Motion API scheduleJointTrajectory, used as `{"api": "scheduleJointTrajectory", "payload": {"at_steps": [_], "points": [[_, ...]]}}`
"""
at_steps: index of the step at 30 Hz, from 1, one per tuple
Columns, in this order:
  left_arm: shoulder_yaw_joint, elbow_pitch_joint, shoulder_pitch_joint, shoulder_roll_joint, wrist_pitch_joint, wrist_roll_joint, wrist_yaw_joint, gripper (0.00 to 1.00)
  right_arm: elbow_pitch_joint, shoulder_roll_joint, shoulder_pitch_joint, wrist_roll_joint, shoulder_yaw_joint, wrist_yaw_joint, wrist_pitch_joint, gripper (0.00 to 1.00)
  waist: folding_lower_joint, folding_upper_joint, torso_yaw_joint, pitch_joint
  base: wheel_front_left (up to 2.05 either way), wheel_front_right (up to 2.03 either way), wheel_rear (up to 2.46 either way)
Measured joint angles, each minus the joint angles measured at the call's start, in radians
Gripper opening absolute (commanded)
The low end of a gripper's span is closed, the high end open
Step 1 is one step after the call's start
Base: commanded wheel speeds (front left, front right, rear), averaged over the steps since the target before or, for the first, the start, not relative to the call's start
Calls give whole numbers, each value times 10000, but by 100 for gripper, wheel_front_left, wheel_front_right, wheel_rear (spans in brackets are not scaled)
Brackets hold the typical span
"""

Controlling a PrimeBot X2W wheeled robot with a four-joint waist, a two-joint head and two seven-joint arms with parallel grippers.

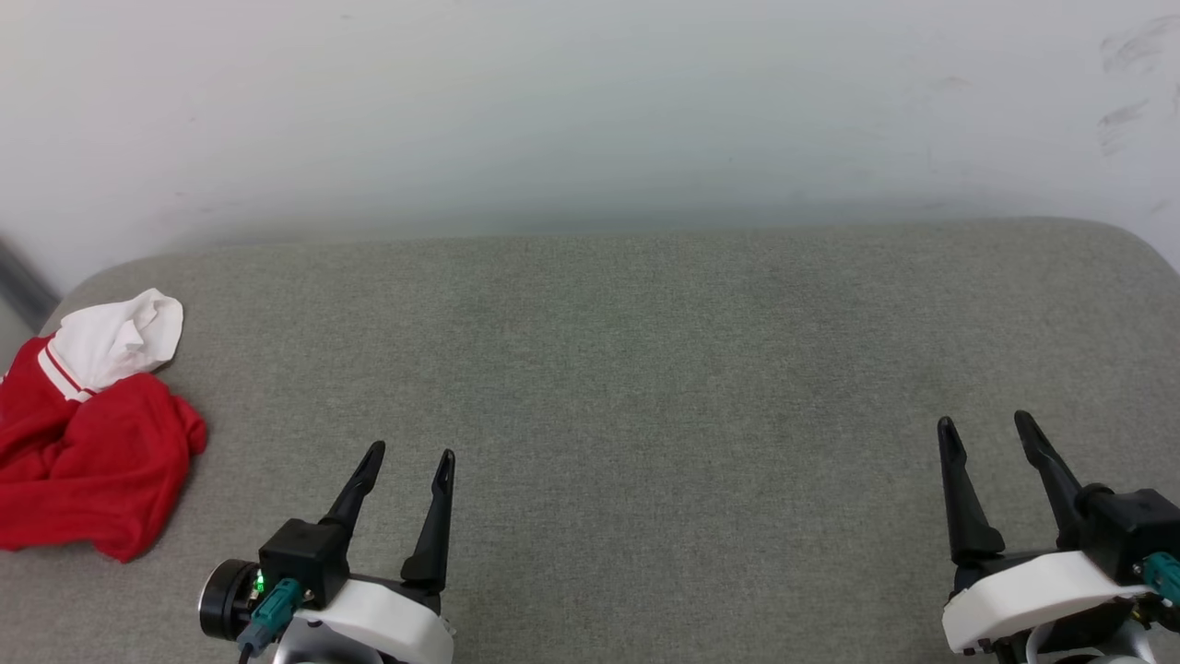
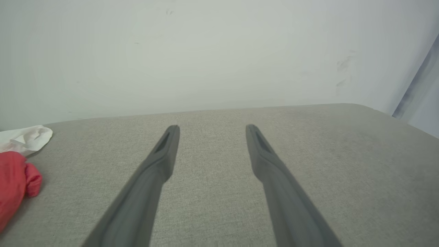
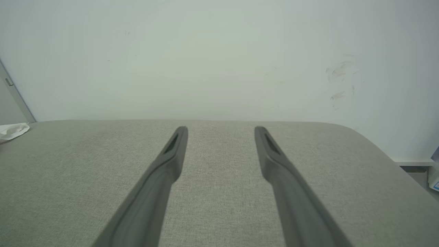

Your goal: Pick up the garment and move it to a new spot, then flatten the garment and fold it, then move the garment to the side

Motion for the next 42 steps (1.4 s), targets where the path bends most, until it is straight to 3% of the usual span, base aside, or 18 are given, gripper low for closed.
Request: {"api": "scheduleJointTrajectory", "payload": {"at_steps": [10, 18, 42], "points": [[36, 92, -86, -31, -6, -77, -2, 100, 117, 0, -21, 48, -46, 0, -73, 100, 0, 0, 159, 28, 0, 0, 0], [307, 130, -266, -119, -33, -207, -2, 100, 65, 4, -26, 29, 173, 0, -82, 100, 0, 0, 752, 63, 0, 0, 0], [1457, 13, -309, 81, -33, 291, 12, 100, 395, 12, -616, -138, 1429, 2, -127, 100, 0, 0, 4482, 159, 0, 0, 0]]}}
